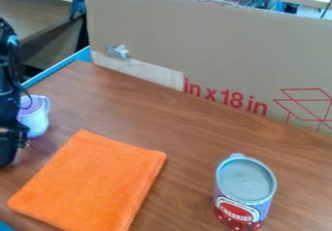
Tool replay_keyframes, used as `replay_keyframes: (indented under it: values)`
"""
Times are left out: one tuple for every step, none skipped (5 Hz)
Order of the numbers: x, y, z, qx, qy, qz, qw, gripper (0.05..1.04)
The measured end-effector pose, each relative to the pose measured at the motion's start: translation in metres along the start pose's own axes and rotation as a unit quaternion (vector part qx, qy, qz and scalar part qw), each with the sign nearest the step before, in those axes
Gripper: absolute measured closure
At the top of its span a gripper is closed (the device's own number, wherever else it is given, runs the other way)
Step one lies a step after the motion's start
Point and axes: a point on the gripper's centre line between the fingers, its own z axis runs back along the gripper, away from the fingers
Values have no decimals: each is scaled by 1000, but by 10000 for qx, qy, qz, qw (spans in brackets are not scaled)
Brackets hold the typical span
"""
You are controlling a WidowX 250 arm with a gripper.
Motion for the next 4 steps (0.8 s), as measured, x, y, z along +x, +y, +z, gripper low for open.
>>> replay_keyframes:
  values:
    - [0, 5, -1, -17, -35, 149, 9999, 435]
    - [-1, 4, -2, -134, -140, 287, 9994, 393]
    - [-2, 2, -2, -507, -219, 411, 9976, 115]
    - [-6, -2, 31, -753, -732, 351, 9938, 79]
